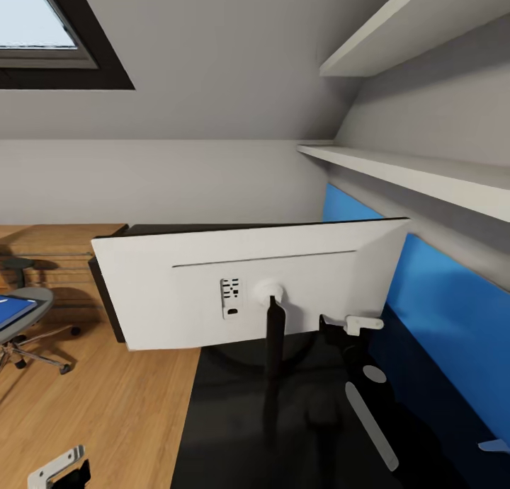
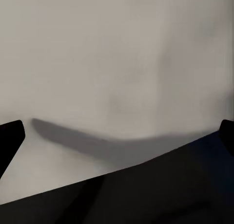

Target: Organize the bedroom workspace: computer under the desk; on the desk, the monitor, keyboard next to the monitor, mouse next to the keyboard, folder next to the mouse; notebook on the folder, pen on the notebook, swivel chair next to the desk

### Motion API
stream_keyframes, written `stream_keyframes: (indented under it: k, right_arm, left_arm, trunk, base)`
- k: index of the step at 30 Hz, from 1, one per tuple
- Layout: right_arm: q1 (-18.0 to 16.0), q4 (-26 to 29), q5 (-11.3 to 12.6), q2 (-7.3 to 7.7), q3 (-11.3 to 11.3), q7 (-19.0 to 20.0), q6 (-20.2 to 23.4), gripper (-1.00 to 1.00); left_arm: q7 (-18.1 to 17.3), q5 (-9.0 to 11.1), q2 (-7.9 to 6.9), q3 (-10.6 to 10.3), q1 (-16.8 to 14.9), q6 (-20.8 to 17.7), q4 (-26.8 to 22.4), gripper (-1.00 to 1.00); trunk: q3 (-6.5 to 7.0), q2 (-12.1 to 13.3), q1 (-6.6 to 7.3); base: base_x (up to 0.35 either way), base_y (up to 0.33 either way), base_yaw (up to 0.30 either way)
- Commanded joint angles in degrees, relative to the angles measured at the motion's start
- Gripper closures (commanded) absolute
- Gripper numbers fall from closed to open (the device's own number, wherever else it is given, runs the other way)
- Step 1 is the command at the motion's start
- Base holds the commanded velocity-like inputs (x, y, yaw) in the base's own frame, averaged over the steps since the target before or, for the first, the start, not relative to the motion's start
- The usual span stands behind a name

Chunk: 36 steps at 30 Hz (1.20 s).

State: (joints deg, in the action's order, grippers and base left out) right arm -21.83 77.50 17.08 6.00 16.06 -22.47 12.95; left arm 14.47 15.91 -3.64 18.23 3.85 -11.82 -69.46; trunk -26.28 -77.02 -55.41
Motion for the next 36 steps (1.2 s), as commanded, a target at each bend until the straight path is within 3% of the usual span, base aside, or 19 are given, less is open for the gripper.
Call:
stream_keyframes:
  k: [1,16,26,36]
  right_arm:
    - [-0.1,0.1,0.4,0.07,0.2,-0.5,0.2,-1.00]
    - [-0.1,0.1,0.4,0.07,0.2,-0.5,0.2,-1.00]
    - [0.0,0.1,0.4,0.07,0.2,-0.5,0.2,-1.00]
    - [-0.1,0.0,0.4,0.02,0.2,-0.7,0.2,-1.00]
  left_arm:
    - [0.1,0.5,-0.07,-0.1,0.0,-0.1,-0.1,-1.00]
    - [-0.2,0.4,-0.13,0.0,0.0,0.3,1.2,-1.00]
    - [-0.2,0.4,-0.12,0.0,0.0,0.3,1.2,-1.00]
    - [-0.2,0.4,-0.15,0.0,0.0,0.2,1.3,-1.00]
  trunk:
    - [-0.05,0.0,-0.01]
    - [-0.05,0.0,-0.01]
    - [-0.05,0.0,-0.01]
    - [-0.05,0.0,-0.01]
  base:
    - [0.045,0.000,0.000]
    - [0.010,0.000,0.000]
    - [0.224,0.000,0.000]
    - [-0.219,0.000,0.000]
